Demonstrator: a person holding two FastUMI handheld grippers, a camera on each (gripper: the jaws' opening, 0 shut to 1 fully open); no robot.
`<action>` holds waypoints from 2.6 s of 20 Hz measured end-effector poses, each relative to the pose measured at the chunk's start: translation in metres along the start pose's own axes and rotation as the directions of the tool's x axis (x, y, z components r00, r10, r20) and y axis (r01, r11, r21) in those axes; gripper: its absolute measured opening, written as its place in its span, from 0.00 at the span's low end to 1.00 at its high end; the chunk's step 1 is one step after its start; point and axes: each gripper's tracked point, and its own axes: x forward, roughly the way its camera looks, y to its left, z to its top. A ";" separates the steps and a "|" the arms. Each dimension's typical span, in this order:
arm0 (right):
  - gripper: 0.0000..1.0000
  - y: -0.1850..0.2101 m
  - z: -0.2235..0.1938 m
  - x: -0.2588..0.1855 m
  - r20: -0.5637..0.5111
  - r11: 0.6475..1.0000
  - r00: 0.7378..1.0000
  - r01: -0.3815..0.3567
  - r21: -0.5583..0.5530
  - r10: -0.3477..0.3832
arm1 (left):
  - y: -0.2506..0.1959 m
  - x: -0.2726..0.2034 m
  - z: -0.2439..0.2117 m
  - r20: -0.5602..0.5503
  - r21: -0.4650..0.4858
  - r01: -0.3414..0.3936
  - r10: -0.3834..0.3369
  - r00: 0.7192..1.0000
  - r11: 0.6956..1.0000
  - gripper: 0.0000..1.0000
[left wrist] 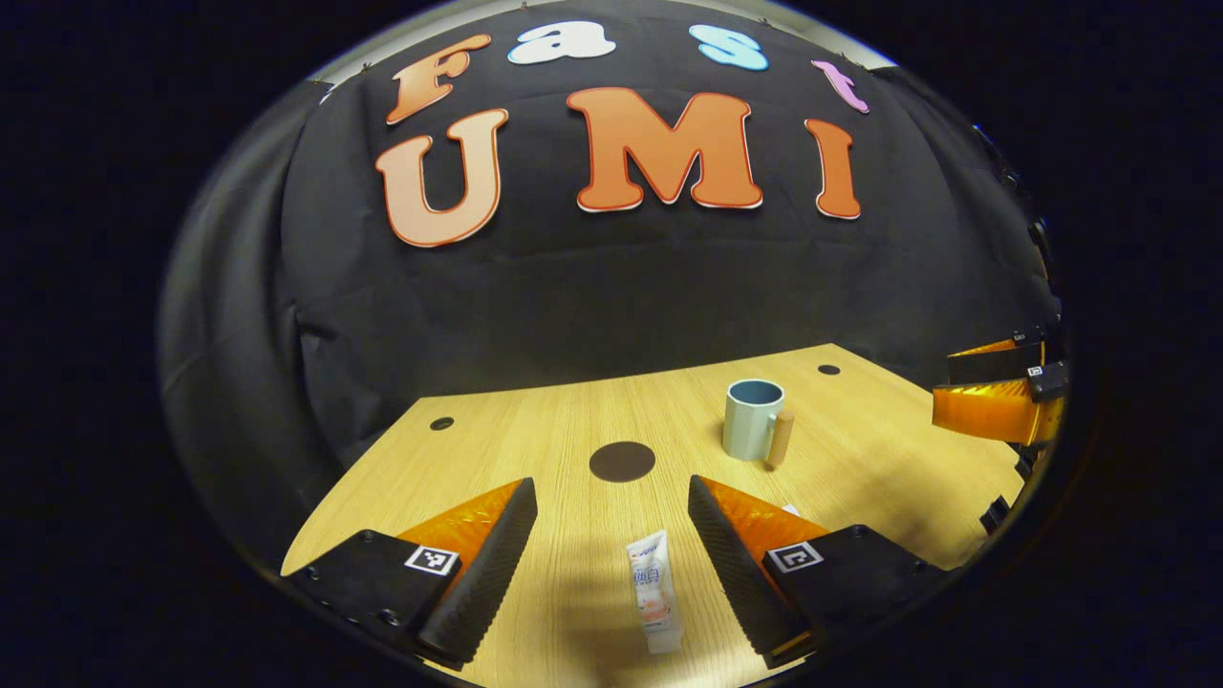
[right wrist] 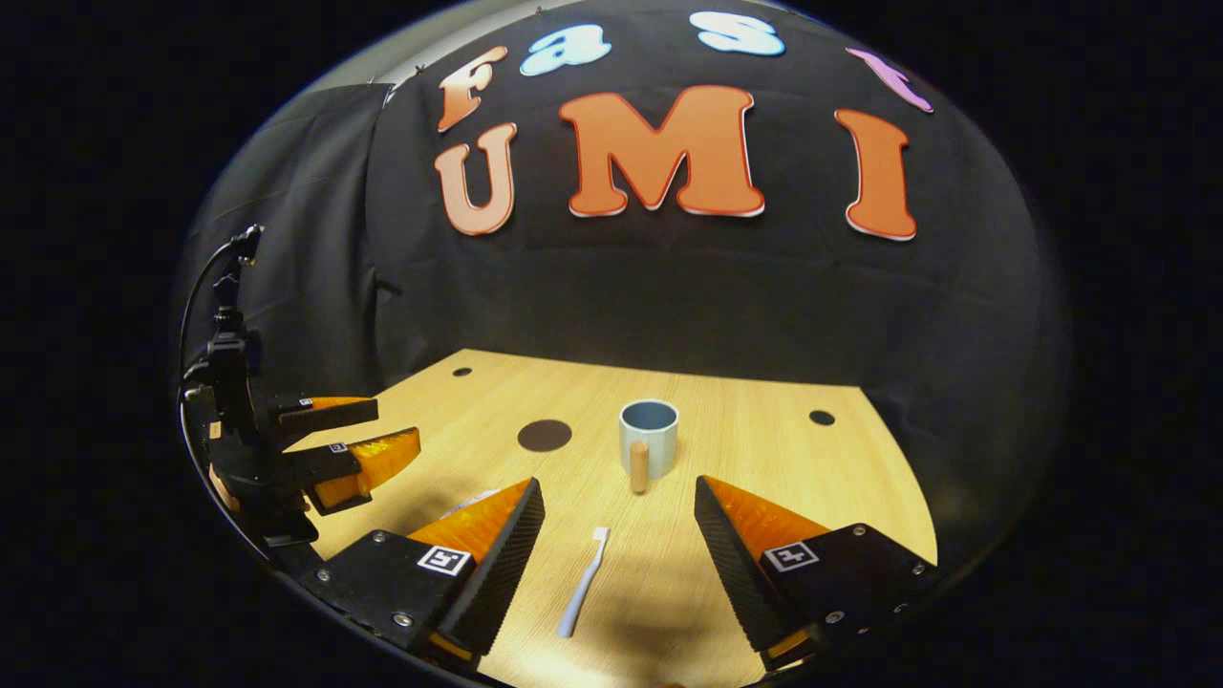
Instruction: Put the toothbrush and toothpaste on the desktop into the cup, then pick up the cup and place it on the coaster on the desktop.
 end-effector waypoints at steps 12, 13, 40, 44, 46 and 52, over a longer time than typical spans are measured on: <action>0.90 -0.017 -0.050 0.043 -0.223 0.996 0.975 0.007 0.094 0.015 | -0.025 0.049 -0.082 -0.308 -0.096 0.115 -0.140 0.941 0.989 1.00; 0.90 -0.014 -0.056 0.046 -0.243 0.995 0.970 -0.001 0.102 0.026 | -0.028 0.053 -0.087 -0.332 -0.103 0.121 -0.149 0.932 0.987 0.99; 0.27 0.027 -0.139 0.094 -0.664 0.973 0.742 0.075 0.220 0.093 | -0.036 0.061 -0.151 -0.556 -0.116 0.078 -0.130 0.821 0.990 0.40; 0.07 0.024 -0.139 0.103 -0.661 0.968 0.747 0.103 0.230 0.077 | -0.039 0.060 -0.152 -0.543 -0.101 0.078 -0.121 0.831 0.992 0.33; 0.06 0.023 -0.138 0.106 -0.653 0.963 0.754 0.111 0.244 0.079 | -0.039 0.057 -0.151 -0.535 -0.115 0.080 -0.130 0.835 0.990 0.31; 0.05 0.030 -0.111 0.114 -0.549 0.954 0.825 0.042 0.297 0.135 | -0.021 0.038 -0.146 -0.511 -0.128 0.084 -0.138 0.848 0.988 0.28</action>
